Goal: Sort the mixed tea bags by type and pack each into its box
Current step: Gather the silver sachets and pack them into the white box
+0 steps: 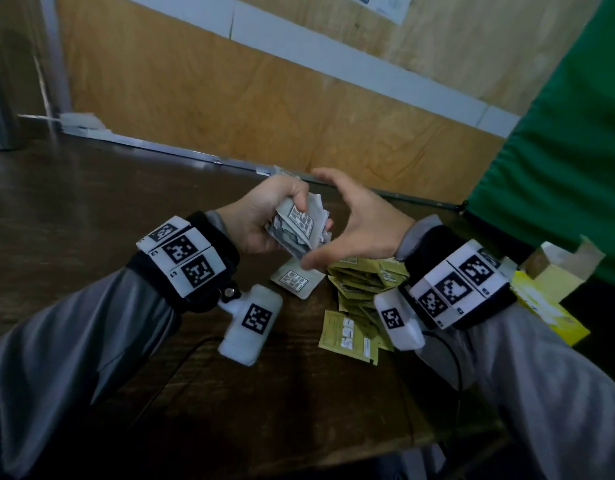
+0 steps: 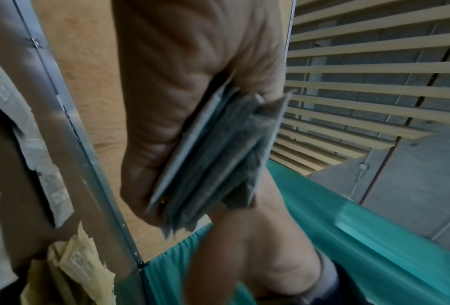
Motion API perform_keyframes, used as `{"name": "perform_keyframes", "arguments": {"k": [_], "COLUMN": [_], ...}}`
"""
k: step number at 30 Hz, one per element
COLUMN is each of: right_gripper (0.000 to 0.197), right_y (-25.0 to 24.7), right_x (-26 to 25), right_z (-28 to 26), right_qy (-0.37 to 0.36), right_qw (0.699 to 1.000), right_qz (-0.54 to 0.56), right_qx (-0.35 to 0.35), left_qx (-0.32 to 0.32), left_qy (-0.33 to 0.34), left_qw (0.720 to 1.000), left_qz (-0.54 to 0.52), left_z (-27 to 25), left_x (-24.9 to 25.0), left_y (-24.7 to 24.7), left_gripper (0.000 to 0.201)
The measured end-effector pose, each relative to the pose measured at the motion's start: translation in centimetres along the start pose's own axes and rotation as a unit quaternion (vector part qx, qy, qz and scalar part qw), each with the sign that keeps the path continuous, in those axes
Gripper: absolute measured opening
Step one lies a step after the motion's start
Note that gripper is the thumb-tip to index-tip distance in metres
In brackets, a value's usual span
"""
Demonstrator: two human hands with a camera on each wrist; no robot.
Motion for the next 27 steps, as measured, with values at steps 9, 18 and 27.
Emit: {"name": "perform_keyframes", "arguments": {"k": [9,18,27], "right_gripper": [0.092,0.121,0.101], "right_y": [0.2,1.2,0.0], "right_x": [-0.7,0.6,-1.3], "right_z": [0.6,0.0,-1.6], "right_qy": [-0.115,-0.068,-0.099], "right_qw": [0.981,0.994,0.989], "right_qz": [0.133,0.086,0.044], "right_qx": [0.076,0.028,0.105], "left_qx": [-0.079,-0.028,-0.005], "left_qy": [0.020,-0.001,0.003], "left_qw": [0.996,0.998,1.000], "left_qz": [0.035,0.053,0.030], "left_z": [-1.5,-1.1,-0.9], "left_x": [0.4,-0.6,-0.3], "left_y": [2.5,3.2,3.3], "left_gripper": [0.024,0.056,0.073]}}
Point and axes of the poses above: each hand's wrist, its own z-axis towards the middle knuckle, its own y-axis out of the palm, x = y × z, the point moved 10 cm from there along z, towards the middle knuckle, and after that the axes turned 4 degrees about -y, right-handed, at the moved point
